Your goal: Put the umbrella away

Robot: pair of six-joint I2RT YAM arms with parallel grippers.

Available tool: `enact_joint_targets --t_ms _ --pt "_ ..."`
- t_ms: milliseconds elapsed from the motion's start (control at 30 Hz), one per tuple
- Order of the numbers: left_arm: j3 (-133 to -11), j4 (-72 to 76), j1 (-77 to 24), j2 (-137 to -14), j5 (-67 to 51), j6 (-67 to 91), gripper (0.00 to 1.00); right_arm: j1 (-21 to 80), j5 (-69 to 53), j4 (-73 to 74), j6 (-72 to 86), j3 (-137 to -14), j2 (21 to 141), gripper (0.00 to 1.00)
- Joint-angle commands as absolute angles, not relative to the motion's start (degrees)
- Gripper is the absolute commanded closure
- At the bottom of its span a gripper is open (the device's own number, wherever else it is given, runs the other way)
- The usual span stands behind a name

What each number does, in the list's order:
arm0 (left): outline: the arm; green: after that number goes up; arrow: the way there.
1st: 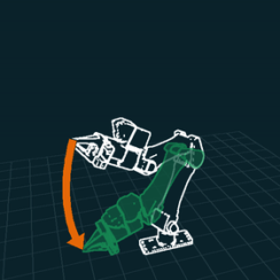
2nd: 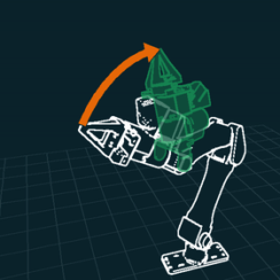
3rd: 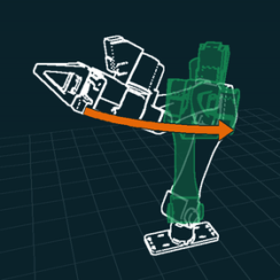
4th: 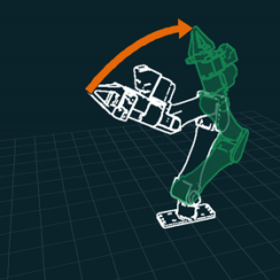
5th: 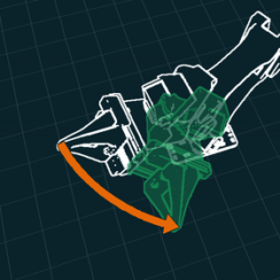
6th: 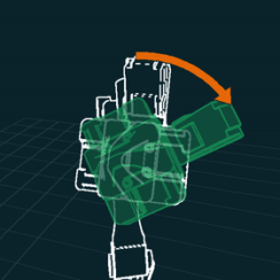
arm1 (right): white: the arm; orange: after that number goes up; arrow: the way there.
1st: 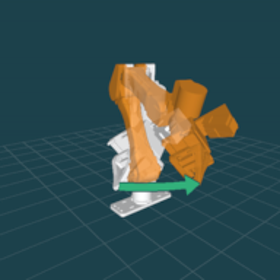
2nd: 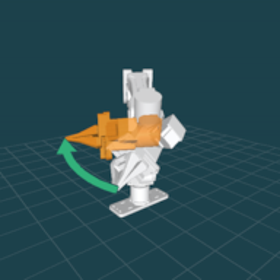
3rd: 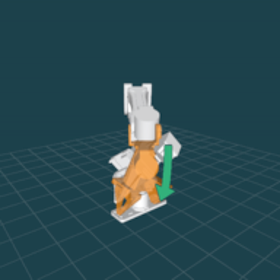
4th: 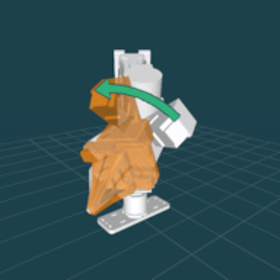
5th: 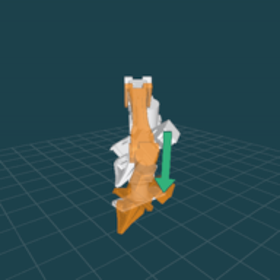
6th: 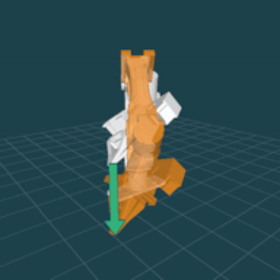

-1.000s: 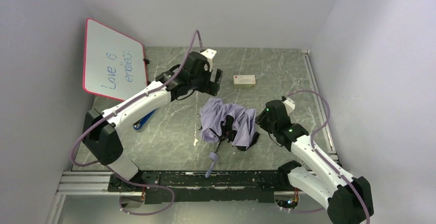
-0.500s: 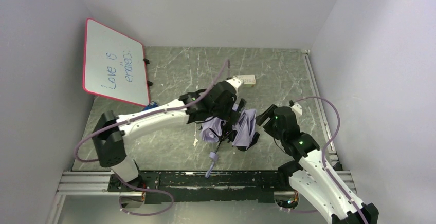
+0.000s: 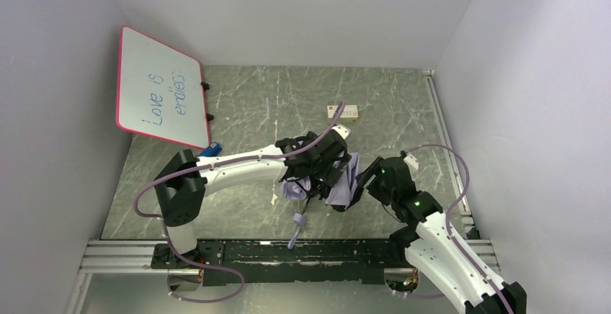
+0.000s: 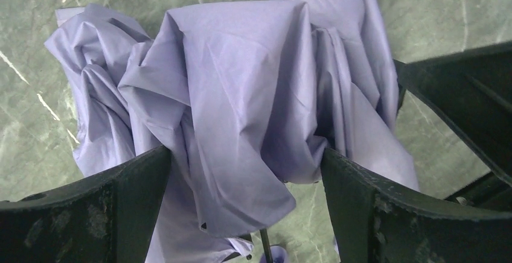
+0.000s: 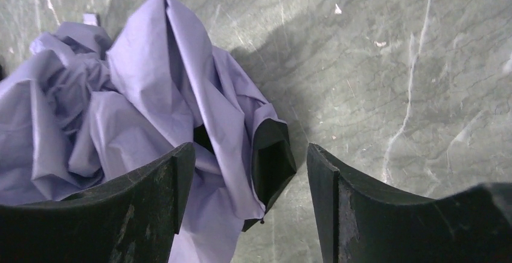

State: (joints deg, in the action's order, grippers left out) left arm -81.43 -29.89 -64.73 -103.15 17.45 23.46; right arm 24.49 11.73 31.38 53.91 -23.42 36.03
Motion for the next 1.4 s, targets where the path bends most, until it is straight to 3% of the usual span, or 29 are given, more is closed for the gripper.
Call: enact_joint_targets --t_ms 0,400,833,1367 --pt "-83.48 -31.15 -65.21 -105.49 21.83 23.43 0.03 24.70 9.46 29.15 55.25 -21.21 36.18 0.29" --pt "-84.28 -31.97 -65.21 -114.90 27.88 24.09 0.03 24.72 7.12 27.00 55.73 -19.60 36.79 0.30" --pt "-75.56 -29.22 -64.36 -118.46 24.70 27.29 0.03 24.77 6.90 27.08 55.72 -19.71 36.27 0.30" --pt "-69.76 -25.34 -60.48 -116.03 17.83 24.66 0.64 24.74 6.19 26.63 55.90 -20.21 36.19 0.31"
